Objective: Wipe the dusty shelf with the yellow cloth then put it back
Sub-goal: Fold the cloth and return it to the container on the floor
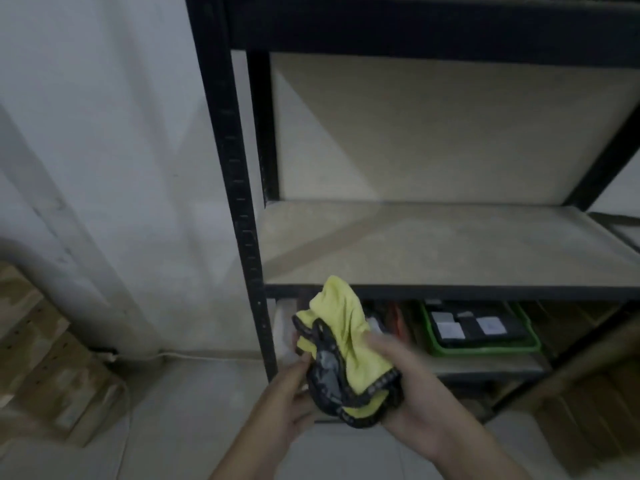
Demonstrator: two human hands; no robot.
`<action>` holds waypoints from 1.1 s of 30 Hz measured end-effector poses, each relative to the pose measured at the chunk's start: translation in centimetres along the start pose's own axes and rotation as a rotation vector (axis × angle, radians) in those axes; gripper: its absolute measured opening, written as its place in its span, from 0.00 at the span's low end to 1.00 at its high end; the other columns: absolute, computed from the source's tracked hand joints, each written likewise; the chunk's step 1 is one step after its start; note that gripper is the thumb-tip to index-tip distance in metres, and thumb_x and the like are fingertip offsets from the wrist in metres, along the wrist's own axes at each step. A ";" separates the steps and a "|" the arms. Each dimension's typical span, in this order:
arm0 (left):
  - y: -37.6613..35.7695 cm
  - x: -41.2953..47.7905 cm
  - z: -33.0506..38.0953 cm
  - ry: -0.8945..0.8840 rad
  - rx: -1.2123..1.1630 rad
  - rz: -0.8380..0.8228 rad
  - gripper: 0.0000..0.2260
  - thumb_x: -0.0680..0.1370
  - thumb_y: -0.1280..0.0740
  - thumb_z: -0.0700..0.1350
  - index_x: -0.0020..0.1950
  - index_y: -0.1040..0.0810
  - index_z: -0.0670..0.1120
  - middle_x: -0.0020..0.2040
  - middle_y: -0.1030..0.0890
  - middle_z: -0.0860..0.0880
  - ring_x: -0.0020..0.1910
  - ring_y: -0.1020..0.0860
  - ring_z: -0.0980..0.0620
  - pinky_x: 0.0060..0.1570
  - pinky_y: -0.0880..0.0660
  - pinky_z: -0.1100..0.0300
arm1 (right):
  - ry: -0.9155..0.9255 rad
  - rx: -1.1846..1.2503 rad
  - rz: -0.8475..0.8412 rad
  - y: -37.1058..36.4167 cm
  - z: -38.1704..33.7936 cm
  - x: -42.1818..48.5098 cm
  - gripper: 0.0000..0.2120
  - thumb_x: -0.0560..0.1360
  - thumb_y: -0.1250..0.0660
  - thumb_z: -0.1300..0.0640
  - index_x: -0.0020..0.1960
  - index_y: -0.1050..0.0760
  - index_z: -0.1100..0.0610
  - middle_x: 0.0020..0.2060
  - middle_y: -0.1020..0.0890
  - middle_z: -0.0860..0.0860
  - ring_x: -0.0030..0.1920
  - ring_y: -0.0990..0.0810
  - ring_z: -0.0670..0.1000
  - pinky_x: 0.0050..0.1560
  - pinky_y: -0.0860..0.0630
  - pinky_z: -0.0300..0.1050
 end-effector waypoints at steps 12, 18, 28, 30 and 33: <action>-2.6 -2.5 -9.0 0.167 -0.129 -0.095 0.15 0.85 0.42 0.52 0.55 0.18 0.46 0.51 0.13 0.44 0.52 0.15 0.44 0.58 0.24 0.47 | 0.366 -1.150 0.449 4.9 1.3 -8.8 0.13 0.80 0.40 0.55 0.54 0.23 0.38 0.47 0.17 0.38 0.46 0.19 0.38 0.39 0.25 0.31; -7.5 -2.5 -12.1 -0.155 0.072 0.090 0.02 0.84 0.36 0.50 0.55 0.24 0.55 0.57 0.21 0.53 0.57 0.23 0.54 0.59 0.27 0.59 | 0.459 -1.310 0.589 10.7 -1.5 -12.8 0.21 0.77 0.40 0.63 0.63 0.28 0.41 0.52 0.20 0.39 0.50 0.22 0.37 0.47 0.24 0.34; -24.3 -1.7 -17.7 -0.045 0.170 -0.184 0.14 0.81 0.31 0.52 0.65 0.19 0.48 0.54 0.12 0.47 0.53 0.13 0.48 0.48 0.18 0.53 | 0.434 -1.309 0.283 21.7 -3.2 -22.2 0.20 0.74 0.33 0.53 0.60 0.33 0.35 0.55 0.21 0.30 0.54 0.22 0.32 0.47 0.24 0.30; -25.6 -1.4 -20.0 -0.022 0.122 -0.171 0.12 0.82 0.32 0.46 0.66 0.20 0.48 0.56 0.13 0.47 0.53 0.13 0.49 0.47 0.18 0.54 | 0.463 -1.043 0.431 25.9 -4.1 -24.0 0.13 0.75 0.32 0.51 0.57 0.28 0.38 0.54 0.18 0.37 0.53 0.20 0.37 0.51 0.21 0.40; -27.6 -0.9 -23.2 0.054 0.077 -0.240 0.19 0.75 0.29 0.50 0.66 0.21 0.49 0.60 0.14 0.48 0.59 0.15 0.49 0.51 0.18 0.56 | 0.130 -0.807 0.548 32.8 -4.7 -25.7 0.21 0.67 0.30 0.33 0.57 0.25 0.40 0.55 0.20 0.37 0.55 0.21 0.39 0.58 0.23 0.46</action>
Point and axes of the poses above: each hand's wrist, its own x-axis towards the middle knuckle, its own y-axis out of the back of the hand, z = x × y, the point moved 1 cm from there along x, towards the middle knuckle
